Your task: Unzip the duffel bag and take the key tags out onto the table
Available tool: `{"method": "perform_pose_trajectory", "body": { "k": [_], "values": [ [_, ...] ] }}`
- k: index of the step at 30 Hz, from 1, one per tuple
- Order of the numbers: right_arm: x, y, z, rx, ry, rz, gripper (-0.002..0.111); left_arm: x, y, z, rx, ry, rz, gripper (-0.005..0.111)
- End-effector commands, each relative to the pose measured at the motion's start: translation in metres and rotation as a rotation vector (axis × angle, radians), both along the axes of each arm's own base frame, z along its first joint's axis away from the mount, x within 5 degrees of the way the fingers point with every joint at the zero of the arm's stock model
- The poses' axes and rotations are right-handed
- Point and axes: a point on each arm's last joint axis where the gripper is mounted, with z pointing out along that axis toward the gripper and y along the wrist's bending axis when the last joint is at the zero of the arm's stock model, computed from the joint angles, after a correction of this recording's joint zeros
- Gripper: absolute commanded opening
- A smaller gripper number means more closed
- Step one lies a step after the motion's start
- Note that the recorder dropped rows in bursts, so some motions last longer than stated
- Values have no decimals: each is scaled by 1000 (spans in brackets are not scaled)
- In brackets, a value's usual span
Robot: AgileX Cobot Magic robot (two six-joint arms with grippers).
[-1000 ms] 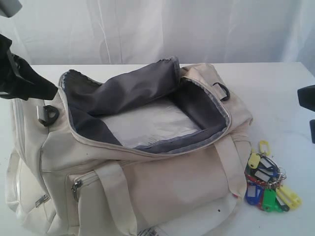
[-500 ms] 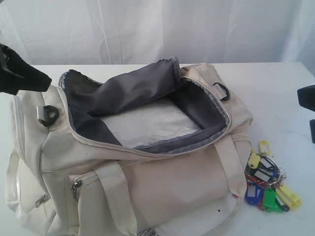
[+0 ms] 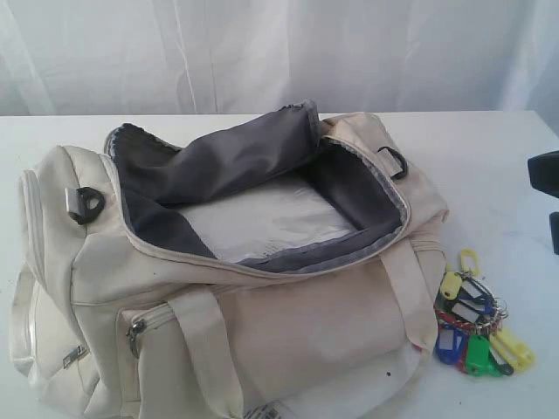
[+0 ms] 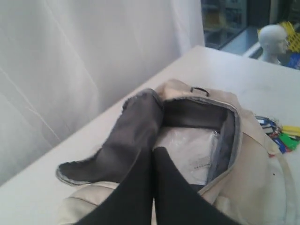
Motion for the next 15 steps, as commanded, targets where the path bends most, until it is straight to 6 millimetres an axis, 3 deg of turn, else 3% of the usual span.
{"method": "perform_pose_trajectory", "body": {
  "k": [1, 8, 15],
  "values": [
    [-1, -1, 1, 7, -4, -3, 0, -49, 7, 4, -26, -157, 92, 0],
    [-1, -1, 1, 7, -4, -3, 0, -112, 9, -4, -42, -360, 142, 0],
    [-1, 0, 1, 10, -4, -3, 0, -153, 9, -17, -52, -487, 139, 0]
  ]
}}
